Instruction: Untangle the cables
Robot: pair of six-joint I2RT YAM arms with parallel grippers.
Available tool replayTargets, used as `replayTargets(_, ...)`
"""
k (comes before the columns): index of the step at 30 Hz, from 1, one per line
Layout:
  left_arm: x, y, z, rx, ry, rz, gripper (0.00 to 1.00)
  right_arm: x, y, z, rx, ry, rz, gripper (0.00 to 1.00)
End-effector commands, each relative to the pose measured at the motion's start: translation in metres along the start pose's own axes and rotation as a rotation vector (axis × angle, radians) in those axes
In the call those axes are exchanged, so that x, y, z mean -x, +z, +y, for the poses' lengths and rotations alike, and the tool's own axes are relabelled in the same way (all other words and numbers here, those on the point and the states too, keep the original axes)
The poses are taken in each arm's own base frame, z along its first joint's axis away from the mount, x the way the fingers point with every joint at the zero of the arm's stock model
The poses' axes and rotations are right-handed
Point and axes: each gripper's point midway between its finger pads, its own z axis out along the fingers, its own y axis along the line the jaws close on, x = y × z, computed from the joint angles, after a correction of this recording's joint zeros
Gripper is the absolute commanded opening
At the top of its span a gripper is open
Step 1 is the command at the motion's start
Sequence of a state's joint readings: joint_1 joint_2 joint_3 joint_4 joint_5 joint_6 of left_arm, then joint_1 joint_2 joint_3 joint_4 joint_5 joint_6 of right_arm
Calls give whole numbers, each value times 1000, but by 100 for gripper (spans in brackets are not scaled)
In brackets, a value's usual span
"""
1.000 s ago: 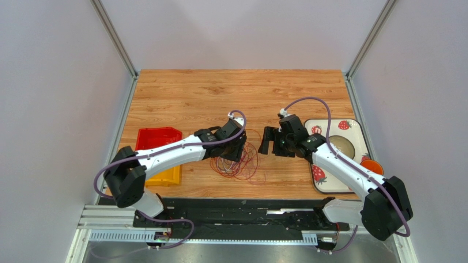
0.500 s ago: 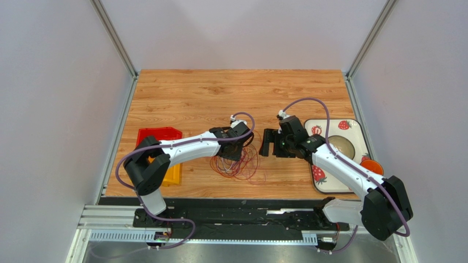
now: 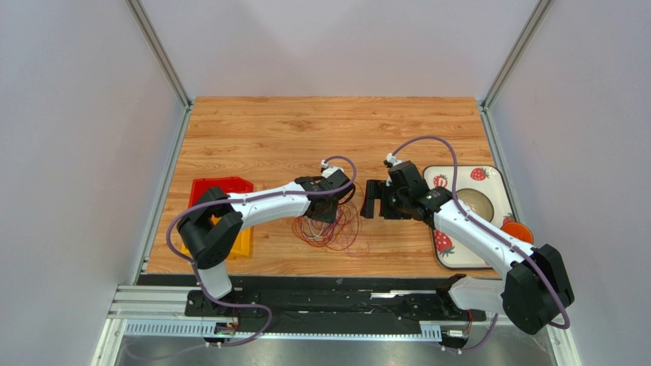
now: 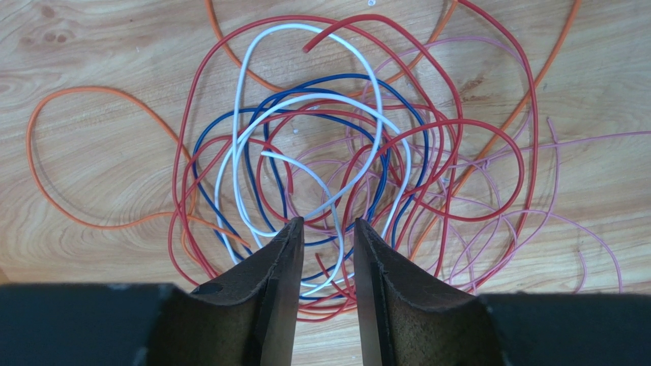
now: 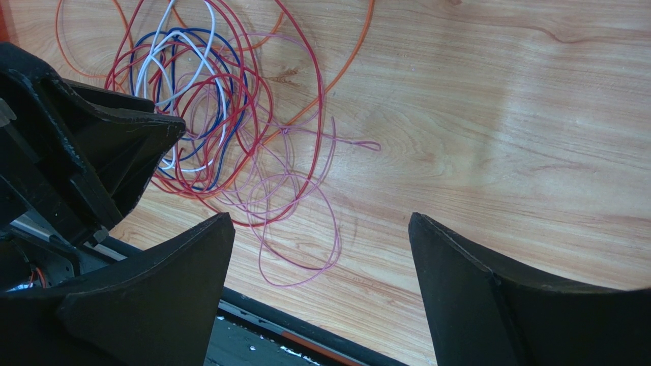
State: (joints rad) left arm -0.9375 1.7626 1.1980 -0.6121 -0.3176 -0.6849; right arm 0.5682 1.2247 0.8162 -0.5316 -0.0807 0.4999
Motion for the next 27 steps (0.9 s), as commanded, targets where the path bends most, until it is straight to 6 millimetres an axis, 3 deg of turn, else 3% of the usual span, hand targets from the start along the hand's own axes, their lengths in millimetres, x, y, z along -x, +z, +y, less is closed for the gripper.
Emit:
replayTargets(1,10,-7,-13,-38,-49,-21,44,6,2,5,22,-16,-24,89)
replayTargets(7,4,-5,-8,-14,-49,-20,43,4,2,6,31,-12,-21,89)
replayTargets(11,9,-4,-3,16,-52,-39,29,3,2,6,35,-9,-15,89)
replayTargets(17,14,-3,5,76,-34,-51,0,3,0,6,34,-12,-17,89)
replayTargets(21,15,-4,3,69,-34,-50,0,2,0,4,27,-14,-16,88)
replayTargets(24,23,-23,2,49,-42,-71,0,3,-1,5,27,-12,-16,89)
replayTargets(26,44,-54,-1,15,-56,-125,0,4,-5,7,33,-16,-22,88)
replayTargets(27,45,-67,3,19,-34,-123,0,5,-5,7,34,-16,-24,88)
